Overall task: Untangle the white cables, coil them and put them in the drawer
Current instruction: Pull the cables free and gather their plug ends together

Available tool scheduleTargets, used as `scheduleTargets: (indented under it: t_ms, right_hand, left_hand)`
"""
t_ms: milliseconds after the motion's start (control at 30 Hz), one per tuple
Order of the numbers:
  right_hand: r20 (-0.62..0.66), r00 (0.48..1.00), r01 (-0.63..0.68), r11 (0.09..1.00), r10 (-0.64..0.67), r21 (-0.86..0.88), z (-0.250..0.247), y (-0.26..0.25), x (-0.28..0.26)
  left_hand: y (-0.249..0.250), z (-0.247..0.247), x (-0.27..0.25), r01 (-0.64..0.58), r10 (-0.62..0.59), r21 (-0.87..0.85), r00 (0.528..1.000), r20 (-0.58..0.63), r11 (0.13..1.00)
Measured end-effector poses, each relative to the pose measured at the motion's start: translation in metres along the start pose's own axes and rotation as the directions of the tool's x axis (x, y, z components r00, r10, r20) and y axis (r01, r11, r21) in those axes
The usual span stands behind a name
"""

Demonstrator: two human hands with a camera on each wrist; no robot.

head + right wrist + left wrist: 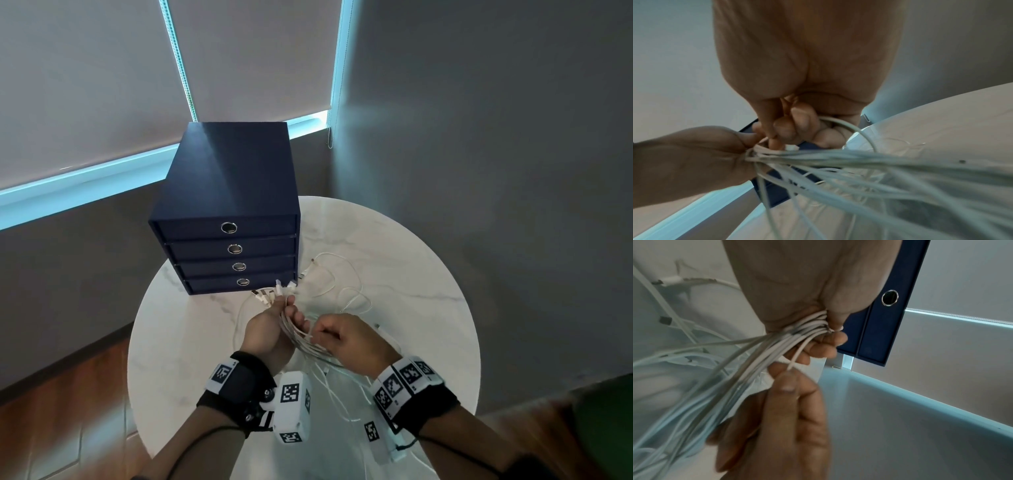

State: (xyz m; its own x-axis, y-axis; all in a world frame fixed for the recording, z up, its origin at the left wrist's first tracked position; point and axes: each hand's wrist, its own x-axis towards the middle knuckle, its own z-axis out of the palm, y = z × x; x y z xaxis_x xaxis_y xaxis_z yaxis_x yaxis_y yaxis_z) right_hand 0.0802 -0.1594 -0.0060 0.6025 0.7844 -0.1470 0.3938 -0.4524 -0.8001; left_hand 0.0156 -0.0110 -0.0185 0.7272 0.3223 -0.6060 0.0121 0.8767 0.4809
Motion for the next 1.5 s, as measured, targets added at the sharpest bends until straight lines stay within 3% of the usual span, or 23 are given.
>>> scheduleTargets:
  t_ms: [167,300,367,400,467,567,667,767,867,967,1067,1167,1200,1267,1300,1333,1400,1500]
  right_hand:
    - [-0.021,0.994,-0.112,0.99,0.111,-0.09,-0.026,0.045,-0.017]
    - [-0.277,0.931,-0.293,0.938,0.236,-0.186,-0.048,0.084,-0.019]
    - [-0.306,0.892,-0.391,0.908,0.333,-0.15,-0.062,0.079,-0.013]
    - [-0.269,0.894,-0.381,0.924,0.359,-0.031,-0.067,0.071,-0.008]
    - [-0.192,0.921,-0.272,0.912,0.339,0.308,-0.072,0.046,0.0]
    - [-0.16,0.947,-0.125,0.776,0.28,0.618,-0.073,0.004,0.005]
    - [-0.033,0.978,-0.11,0.641,0.207,0.76,-0.072,-0.027,0.007]
    - [0.053,0.992,-0.118,0.669,0.117,0.734,-0.067,-0.041,0.006]
    - [-0.061,0.998,0.023,0.726,0.026,0.687,-0.067,-0.045,0.008]
    - [-0.268,0.963,0.187,0.624,0.038,0.759,-0.08,-0.049,0.01]
    - [-0.458,0.881,0.35,0.49,0.116,0.798,-0.104,-0.05,0.008]
    - [-0.515,0.835,0.373,0.488,0.195,0.789,-0.116,-0.048,0.005]
    - [-0.505,0.826,0.31,0.548,0.249,0.777,-0.117,-0.044,0.006]
    - [-0.506,0.804,0.057,0.807,0.312,0.587,-0.112,-0.034,0.009]
    - [-0.51,0.813,-0.093,0.927,0.281,0.363,-0.109,-0.029,0.01]
    - [-0.476,0.853,-0.185,0.977,0.215,0.109,-0.104,-0.027,0.009]
    - [-0.279,0.952,-0.183,0.962,0.123,-0.201,-0.09,-0.03,0.006]
    - [-0.032,0.994,-0.105,0.948,0.1,-0.299,-0.065,-0.044,0.01]
  left_hand:
    - [0.012,-0.002,0.001,-0.089,0.089,-0.012,0.996,0.024,0.996]
    - [0.012,-0.003,0.0,-0.138,0.134,0.078,0.989,0.065,0.987]
    - [0.009,0.0,-0.002,-0.162,0.15,0.126,0.983,0.102,0.979]
    - [0.007,0.002,-0.003,-0.178,0.161,0.15,0.98,0.119,0.972]
    - [0.006,0.008,-0.007,-0.219,0.19,0.209,0.97,0.152,0.953]
    - [0.006,0.02,-0.013,-0.298,0.246,0.277,0.947,0.209,0.913]
    - [0.006,0.03,-0.015,-0.392,0.314,0.342,0.913,0.262,0.854]
    - [0.003,0.037,-0.016,-0.449,0.332,0.404,0.884,0.328,0.797]
    - [0.002,0.038,-0.02,-0.441,0.279,0.37,0.866,0.415,0.817]
    - [0.004,0.029,-0.014,-0.394,0.245,0.328,0.877,0.413,0.858]
    - [0.004,0.017,-0.009,-0.36,0.25,0.301,0.903,0.349,0.883]
    - [0.003,0.013,-0.001,-0.328,0.261,0.249,0.928,0.265,0.911]
    - [0.002,0.012,0.002,-0.339,0.279,0.27,0.931,0.237,0.901]
    - [0.001,0.011,0.006,-0.36,0.307,0.332,0.93,0.203,0.872]
    - [0.0,0.012,0.007,-0.368,0.316,0.356,0.928,0.199,0.859]
    - [-0.002,0.012,0.007,-0.378,0.323,0.375,0.925,0.202,0.846]
    - [-0.005,0.016,0.006,-0.396,0.332,0.408,0.917,0.22,0.823]
    - [-0.008,0.022,0.002,-0.412,0.326,0.437,0.909,0.261,0.799]
